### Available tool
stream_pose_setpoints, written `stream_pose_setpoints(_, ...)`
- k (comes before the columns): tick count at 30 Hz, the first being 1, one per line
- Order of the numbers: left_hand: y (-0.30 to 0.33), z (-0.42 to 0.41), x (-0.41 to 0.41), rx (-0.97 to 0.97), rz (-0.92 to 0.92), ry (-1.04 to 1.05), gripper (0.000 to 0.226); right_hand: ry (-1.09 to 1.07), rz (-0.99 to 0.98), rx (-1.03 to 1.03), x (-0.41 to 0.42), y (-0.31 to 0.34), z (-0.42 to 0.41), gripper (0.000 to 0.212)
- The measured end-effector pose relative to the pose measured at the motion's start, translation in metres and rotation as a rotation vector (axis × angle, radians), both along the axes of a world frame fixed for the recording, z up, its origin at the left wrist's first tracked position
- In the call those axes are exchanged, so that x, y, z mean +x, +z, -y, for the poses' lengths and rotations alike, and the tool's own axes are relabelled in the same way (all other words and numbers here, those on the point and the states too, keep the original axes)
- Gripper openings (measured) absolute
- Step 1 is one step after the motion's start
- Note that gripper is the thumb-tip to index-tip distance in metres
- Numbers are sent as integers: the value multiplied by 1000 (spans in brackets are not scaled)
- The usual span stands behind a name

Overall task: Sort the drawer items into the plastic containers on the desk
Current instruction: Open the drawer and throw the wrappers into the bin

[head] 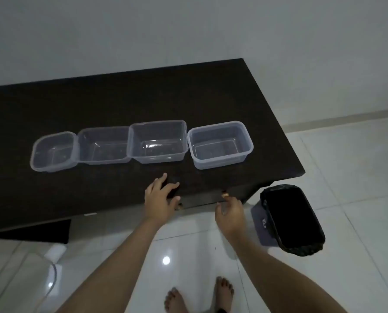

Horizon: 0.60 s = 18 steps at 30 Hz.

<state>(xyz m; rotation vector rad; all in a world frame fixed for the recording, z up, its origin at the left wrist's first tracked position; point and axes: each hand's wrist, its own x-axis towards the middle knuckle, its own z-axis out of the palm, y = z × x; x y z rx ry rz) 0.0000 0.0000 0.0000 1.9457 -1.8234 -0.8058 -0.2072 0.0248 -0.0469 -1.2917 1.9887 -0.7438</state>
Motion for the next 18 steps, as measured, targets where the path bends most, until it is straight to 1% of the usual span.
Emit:
stream_pose_setpoints(2, -6, 2, 1, -69, -5, 47, 39, -119, 45, -49, 1, -10, 6, 27)
stream_pose_setpoints(4, -9, -1, 2, -80, -31, 77, 39, -170, 55, -104, 6, -19, 9, 24)
stream_pose_setpoints(8, -11, 0, 1, -84, -9, 77, 42, -285, 198, -176, 11, -29, 20, 17)
stream_pose_setpoints(11, -11, 0, 1, -57, 14, 64, 43, -338, 271, -184, 12, -31, 31, 19)
stream_pose_setpoints(15, -14, 0, 1, -81, 31, 73, 43, -381, 321, -187, 8, -39, 38, 21)
stream_pose_setpoints(18, -14, 0, 0, -88, 39, 82, 44, -398, 343, -186, 5, -43, 39, 29)
